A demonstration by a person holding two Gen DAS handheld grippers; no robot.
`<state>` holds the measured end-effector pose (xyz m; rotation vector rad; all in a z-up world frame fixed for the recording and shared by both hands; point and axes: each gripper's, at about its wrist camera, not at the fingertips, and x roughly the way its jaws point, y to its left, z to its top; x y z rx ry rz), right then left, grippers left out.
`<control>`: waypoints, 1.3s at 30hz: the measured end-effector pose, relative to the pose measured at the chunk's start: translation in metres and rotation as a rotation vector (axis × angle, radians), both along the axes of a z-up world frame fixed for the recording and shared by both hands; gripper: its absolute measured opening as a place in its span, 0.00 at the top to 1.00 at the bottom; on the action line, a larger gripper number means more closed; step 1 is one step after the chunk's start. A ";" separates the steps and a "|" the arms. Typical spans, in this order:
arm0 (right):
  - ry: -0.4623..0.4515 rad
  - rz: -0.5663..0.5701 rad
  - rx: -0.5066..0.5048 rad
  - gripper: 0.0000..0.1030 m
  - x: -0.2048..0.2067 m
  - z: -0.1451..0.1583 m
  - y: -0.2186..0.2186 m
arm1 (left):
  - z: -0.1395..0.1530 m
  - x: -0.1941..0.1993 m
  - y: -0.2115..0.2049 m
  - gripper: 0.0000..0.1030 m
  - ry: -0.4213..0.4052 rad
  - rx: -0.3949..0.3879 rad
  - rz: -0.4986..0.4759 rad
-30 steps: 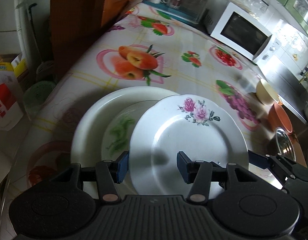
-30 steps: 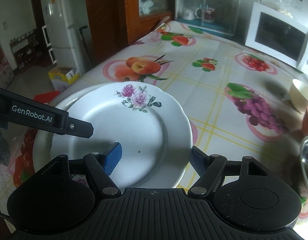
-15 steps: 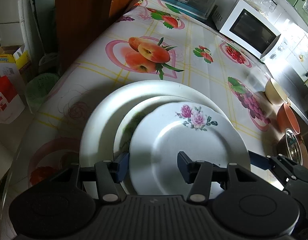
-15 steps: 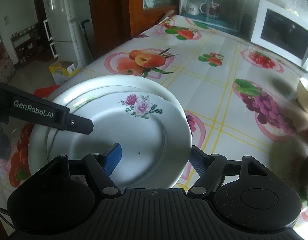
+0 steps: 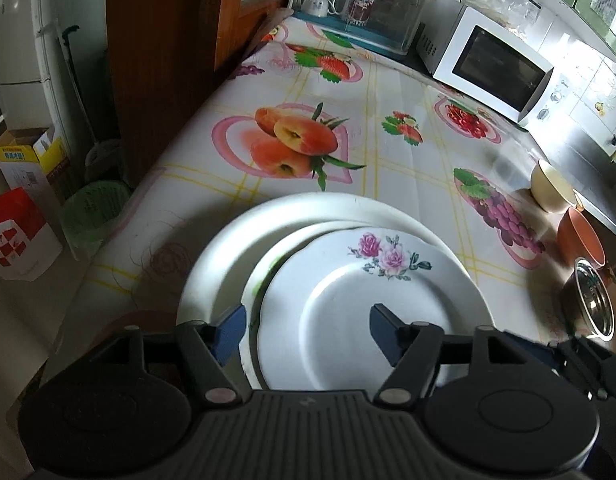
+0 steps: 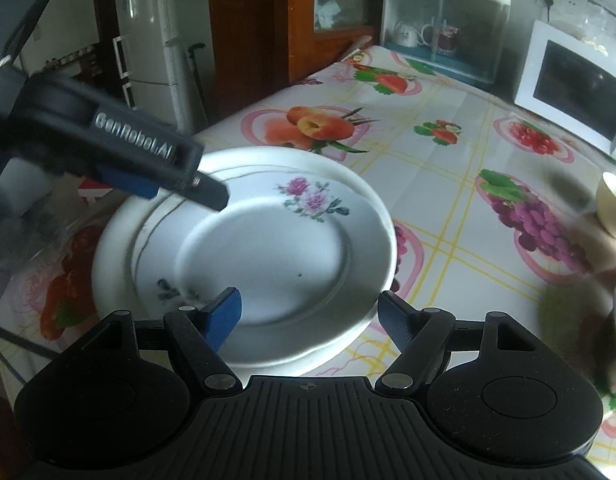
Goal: Organize plates and bowls
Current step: 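Open the left gripper and withdraw from the stacked plates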
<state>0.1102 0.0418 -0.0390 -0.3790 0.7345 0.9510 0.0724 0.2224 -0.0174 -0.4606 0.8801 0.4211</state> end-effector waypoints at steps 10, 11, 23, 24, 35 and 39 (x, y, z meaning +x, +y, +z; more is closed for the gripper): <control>-0.001 0.031 0.018 0.20 -0.010 0.000 0.004 | 0.014 -0.002 -0.001 0.19 -0.021 0.045 -0.004; 0.003 0.033 0.019 0.20 -0.009 0.000 0.003 | 0.015 -0.003 0.000 0.17 -0.022 0.048 -0.004; 0.026 0.040 0.054 0.24 -0.005 0.008 -0.007 | 0.021 0.006 -0.013 0.10 -0.032 0.063 -0.062; 0.016 0.032 0.051 0.24 -0.003 0.010 -0.010 | 0.022 0.009 -0.016 0.10 -0.035 0.064 -0.073; -0.005 -0.145 0.015 0.24 0.037 0.016 -0.067 | 0.025 0.054 -0.063 0.05 -0.068 0.049 -0.212; -0.017 -0.222 0.004 0.24 0.055 0.017 -0.092 | 0.024 0.076 -0.084 0.05 -0.076 0.040 -0.267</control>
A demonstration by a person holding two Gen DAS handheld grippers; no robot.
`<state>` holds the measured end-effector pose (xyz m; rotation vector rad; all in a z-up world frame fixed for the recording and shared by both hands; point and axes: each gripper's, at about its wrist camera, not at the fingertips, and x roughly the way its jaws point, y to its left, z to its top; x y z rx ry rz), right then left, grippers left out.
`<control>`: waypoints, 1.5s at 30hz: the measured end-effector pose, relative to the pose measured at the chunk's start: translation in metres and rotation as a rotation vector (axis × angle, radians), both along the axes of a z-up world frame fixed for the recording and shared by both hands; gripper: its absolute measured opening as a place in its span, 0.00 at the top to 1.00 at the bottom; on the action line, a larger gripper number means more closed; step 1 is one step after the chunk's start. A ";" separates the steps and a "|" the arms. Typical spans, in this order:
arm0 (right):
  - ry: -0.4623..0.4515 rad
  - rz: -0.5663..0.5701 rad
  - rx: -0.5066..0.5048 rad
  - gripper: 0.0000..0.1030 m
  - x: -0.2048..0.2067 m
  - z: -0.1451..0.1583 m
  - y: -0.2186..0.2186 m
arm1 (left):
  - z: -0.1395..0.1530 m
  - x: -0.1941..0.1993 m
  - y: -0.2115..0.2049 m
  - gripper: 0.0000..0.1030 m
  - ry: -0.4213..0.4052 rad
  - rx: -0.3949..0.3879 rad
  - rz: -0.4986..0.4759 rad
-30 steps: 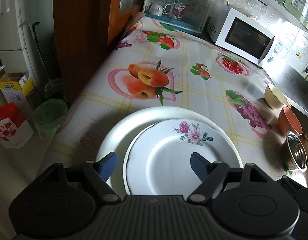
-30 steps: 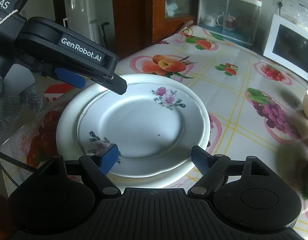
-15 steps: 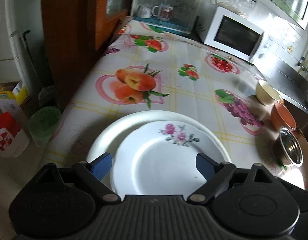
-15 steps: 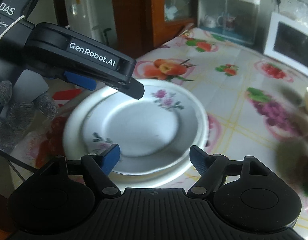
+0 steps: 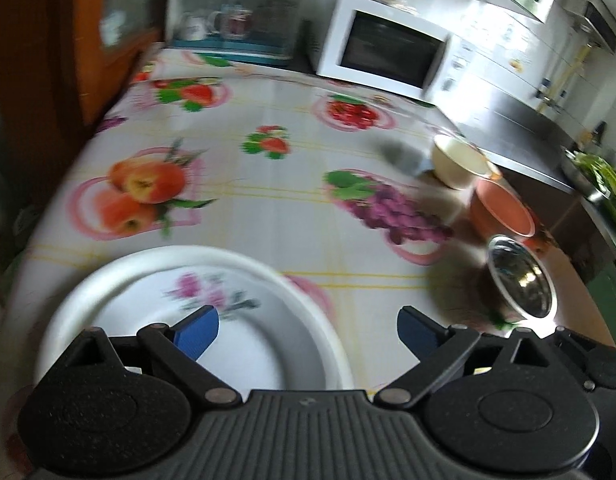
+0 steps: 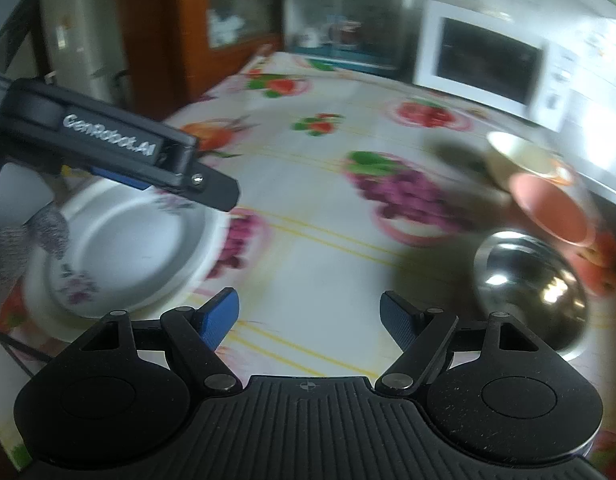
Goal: Organize plates and bowls
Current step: 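Open the left gripper and withdraw from the stacked plates, then move the left gripper to the steel bowl and grasp its rim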
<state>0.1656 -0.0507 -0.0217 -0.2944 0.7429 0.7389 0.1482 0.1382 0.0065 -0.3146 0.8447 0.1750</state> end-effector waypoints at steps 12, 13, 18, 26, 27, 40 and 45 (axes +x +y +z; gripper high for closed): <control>-0.011 -0.249 0.007 0.24 0.060 0.002 -0.081 | -0.003 0.075 -0.080 0.11 -0.016 -0.015 -0.195; -0.011 -0.263 0.006 0.25 0.064 0.002 -0.087 | -0.005 0.082 -0.087 0.11 -0.015 -0.011 -0.210; -0.007 -0.337 0.002 0.25 0.088 -0.004 -0.110 | -0.014 0.110 -0.111 0.17 0.010 -0.009 -0.259; 0.028 -0.390 -0.023 0.29 0.114 -0.021 -0.129 | -0.029 0.142 -0.133 0.30 0.045 -0.034 -0.311; 0.037 -0.392 -0.023 0.30 0.116 -0.024 -0.131 | -0.031 0.145 -0.134 0.33 0.048 -0.037 -0.314; 0.091 -0.387 -0.034 0.36 0.136 -0.042 -0.129 | -0.052 0.177 -0.141 0.53 0.095 -0.067 -0.361; 0.100 -0.375 -0.037 0.40 0.139 -0.045 -0.127 | -0.059 0.183 -0.143 0.59 0.109 -0.078 -0.372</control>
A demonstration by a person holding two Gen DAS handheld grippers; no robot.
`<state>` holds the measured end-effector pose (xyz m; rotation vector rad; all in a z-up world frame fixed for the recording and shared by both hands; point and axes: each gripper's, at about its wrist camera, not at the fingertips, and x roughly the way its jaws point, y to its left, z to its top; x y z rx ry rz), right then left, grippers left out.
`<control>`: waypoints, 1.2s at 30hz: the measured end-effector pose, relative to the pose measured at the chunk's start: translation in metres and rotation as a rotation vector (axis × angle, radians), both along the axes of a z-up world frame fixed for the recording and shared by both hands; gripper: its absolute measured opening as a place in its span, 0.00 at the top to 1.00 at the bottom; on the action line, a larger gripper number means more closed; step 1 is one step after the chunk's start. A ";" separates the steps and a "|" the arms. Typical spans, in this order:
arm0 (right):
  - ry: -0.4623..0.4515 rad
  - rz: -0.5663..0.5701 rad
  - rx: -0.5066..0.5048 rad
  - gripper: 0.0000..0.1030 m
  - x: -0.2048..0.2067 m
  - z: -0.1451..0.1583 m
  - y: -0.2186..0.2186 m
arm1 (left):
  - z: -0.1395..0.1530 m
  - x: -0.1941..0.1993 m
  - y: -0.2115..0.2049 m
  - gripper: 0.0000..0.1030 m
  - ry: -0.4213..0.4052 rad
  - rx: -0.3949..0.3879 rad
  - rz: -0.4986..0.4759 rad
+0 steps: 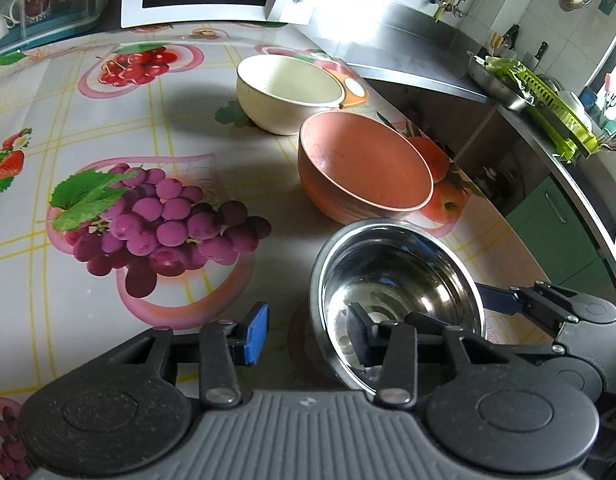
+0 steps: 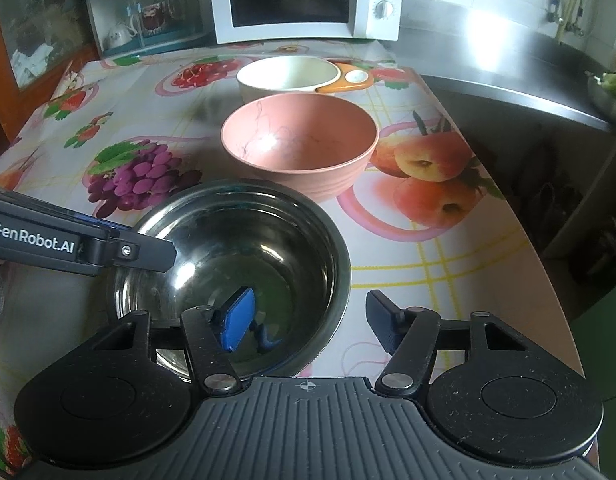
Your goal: Organize plates and bowls
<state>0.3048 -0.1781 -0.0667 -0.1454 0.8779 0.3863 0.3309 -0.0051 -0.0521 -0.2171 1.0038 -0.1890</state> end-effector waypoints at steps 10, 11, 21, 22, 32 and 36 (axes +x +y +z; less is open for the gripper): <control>0.010 0.019 0.001 0.45 -0.002 -0.002 0.004 | -0.008 0.005 -0.004 0.77 0.026 -0.020 -0.017; 0.012 0.024 0.001 0.45 -0.003 -0.002 0.005 | -0.009 0.005 -0.004 0.79 0.027 -0.021 -0.018; 0.019 0.047 0.004 0.47 -0.012 -0.001 0.012 | -0.009 -0.001 -0.004 0.89 0.032 -0.033 0.003; 0.017 0.050 0.004 0.48 -0.014 0.000 0.013 | -0.009 -0.003 -0.003 0.89 0.033 -0.036 0.009; -0.007 0.101 0.011 0.47 -0.021 0.012 0.033 | 0.004 -0.021 0.009 0.88 0.014 -0.033 0.061; -0.018 0.132 0.019 0.47 -0.018 0.017 0.050 | 0.010 -0.024 0.023 0.88 0.009 -0.017 0.089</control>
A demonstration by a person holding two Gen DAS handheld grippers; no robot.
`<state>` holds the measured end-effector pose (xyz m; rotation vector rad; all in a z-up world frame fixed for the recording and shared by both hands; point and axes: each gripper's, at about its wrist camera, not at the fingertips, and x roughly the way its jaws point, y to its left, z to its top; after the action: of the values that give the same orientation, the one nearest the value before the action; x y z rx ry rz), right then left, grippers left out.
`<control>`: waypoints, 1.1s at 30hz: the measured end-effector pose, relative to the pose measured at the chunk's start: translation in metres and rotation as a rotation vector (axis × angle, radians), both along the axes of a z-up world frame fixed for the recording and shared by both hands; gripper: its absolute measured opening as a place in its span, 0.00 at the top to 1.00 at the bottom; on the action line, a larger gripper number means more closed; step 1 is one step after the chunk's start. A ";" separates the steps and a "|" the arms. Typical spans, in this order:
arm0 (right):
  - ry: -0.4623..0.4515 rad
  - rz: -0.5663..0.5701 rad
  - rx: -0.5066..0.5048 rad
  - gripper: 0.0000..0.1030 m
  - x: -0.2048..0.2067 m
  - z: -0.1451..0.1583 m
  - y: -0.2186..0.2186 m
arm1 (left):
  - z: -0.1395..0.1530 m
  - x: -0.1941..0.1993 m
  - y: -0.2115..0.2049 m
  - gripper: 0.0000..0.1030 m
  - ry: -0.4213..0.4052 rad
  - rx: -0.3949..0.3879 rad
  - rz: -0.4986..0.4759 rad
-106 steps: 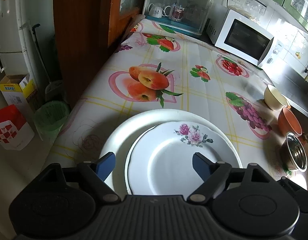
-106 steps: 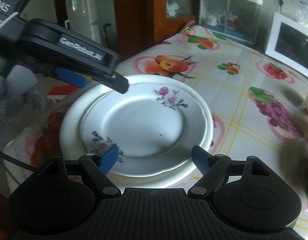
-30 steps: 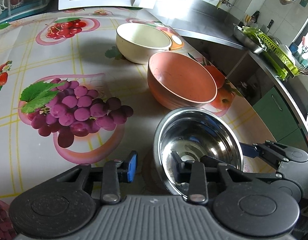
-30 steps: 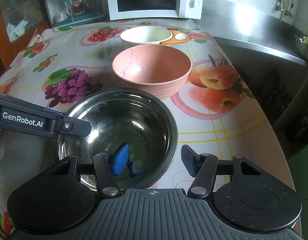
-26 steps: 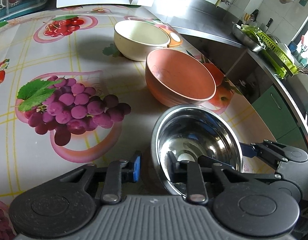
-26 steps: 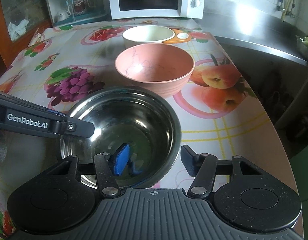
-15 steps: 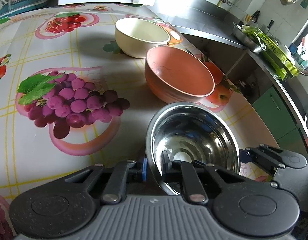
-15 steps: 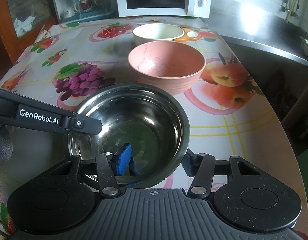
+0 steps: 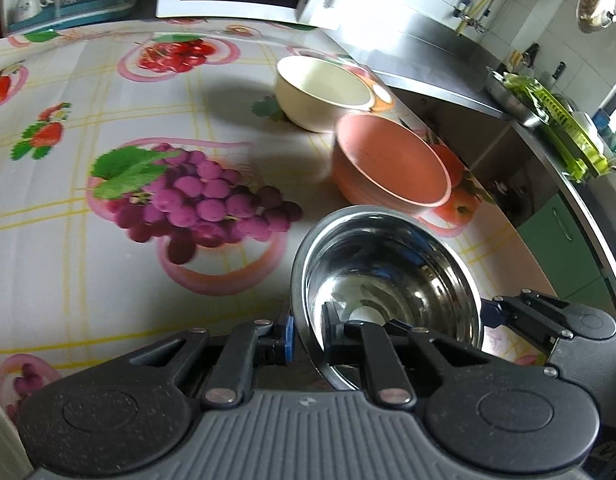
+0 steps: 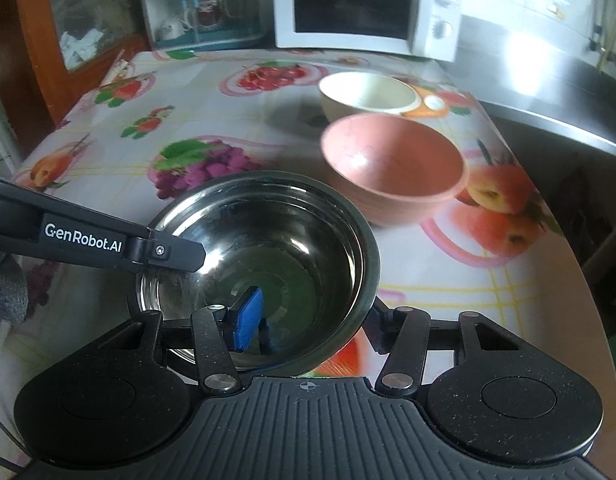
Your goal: Organize plates and bowls
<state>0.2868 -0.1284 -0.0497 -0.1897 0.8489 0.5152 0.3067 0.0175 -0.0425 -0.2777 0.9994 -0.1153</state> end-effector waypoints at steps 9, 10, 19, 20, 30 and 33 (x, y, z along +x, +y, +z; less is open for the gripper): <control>-0.011 0.088 0.013 0.48 0.013 0.005 0.048 | 0.010 -0.001 0.045 0.88 -0.016 0.020 0.097; -0.012 0.099 0.013 0.47 0.014 0.005 0.054 | 0.011 -0.001 0.051 0.88 -0.016 0.022 0.111; -0.002 0.158 0.001 0.48 0.023 -0.005 0.084 | 0.004 0.001 0.086 0.88 0.005 0.029 0.183; 0.001 0.162 -0.002 0.48 0.023 -0.006 0.085 | 0.003 0.001 0.088 0.88 0.008 0.030 0.186; 0.017 0.170 -0.015 0.47 0.022 -0.014 0.088 | -0.008 0.002 0.094 0.87 0.044 0.036 0.193; 0.018 0.166 -0.010 0.44 0.021 -0.012 0.084 | -0.006 0.001 0.092 0.78 0.040 0.039 0.192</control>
<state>0.3073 -0.0442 -0.0616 -0.2664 0.8574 0.6686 0.3076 0.1093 -0.0484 -0.3396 1.0081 0.0843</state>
